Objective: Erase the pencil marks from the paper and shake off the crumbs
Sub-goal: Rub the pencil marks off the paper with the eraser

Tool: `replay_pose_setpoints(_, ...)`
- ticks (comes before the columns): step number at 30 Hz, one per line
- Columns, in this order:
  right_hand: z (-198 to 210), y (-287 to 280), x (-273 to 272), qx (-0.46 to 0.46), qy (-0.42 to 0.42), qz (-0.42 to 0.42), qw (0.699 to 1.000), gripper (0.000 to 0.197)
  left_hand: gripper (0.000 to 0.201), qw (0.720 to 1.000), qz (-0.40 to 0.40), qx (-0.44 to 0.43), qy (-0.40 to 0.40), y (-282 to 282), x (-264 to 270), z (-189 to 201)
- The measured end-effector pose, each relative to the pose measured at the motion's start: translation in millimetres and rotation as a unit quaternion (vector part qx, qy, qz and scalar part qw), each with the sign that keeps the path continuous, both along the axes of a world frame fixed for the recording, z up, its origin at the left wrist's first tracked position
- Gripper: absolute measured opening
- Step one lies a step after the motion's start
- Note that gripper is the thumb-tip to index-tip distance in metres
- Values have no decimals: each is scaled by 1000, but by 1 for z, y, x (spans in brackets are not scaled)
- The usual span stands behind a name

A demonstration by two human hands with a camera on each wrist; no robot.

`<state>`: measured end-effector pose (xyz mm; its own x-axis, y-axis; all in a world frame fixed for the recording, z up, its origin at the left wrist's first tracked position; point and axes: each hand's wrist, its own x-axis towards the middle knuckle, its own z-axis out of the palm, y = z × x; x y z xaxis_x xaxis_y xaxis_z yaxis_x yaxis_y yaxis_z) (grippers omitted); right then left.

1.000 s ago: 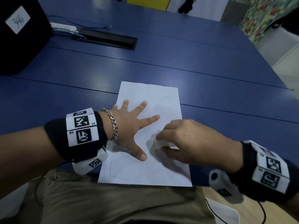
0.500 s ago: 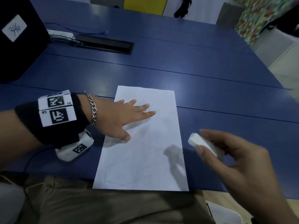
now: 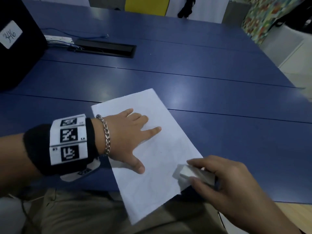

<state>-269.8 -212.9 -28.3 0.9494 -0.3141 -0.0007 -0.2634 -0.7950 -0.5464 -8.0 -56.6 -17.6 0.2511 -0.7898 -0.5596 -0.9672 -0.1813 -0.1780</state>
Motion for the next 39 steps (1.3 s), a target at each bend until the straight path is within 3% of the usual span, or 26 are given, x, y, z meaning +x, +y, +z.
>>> replay_pose_setpoints(5,-6,-3,1,-100,82,37,991,33,121,997,37,-60,-8,6,-19,-4)
replay_pose_setpoints(9,13,-14,13,-101,119,73,985,30,101,984,71,-141,81,-1,-19,-1)
replay_pose_setpoints(13,25,-34,52,-130,99,70,984,34,124,982,112,-95,121,-16,-17,-5)
replay_pose_setpoints(19,17,-43,100,-193,114,134,965,27,141,984,137,-74,92,-21,-24,-27)
replay_pose_setpoints(22,18,-39,106,-188,96,138,968,26,142,983,140,-74,90,-19,-24,-29)
replay_pose_setpoints(27,22,-25,97,-184,146,239,942,30,141,984,143,-64,87,-19,-24,-28)
replay_pose_setpoints(31,26,-39,113,-217,104,186,953,26,142,984,144,-60,88,-20,-23,-29)
replay_pose_setpoints(36,28,-17,98,-219,147,270,926,21,142,983,144,-69,91,-19,-23,-32)
replay_pose_setpoints(39,27,-32,110,-210,130,219,944,29,143,983,147,-64,90,-20,-22,-31)
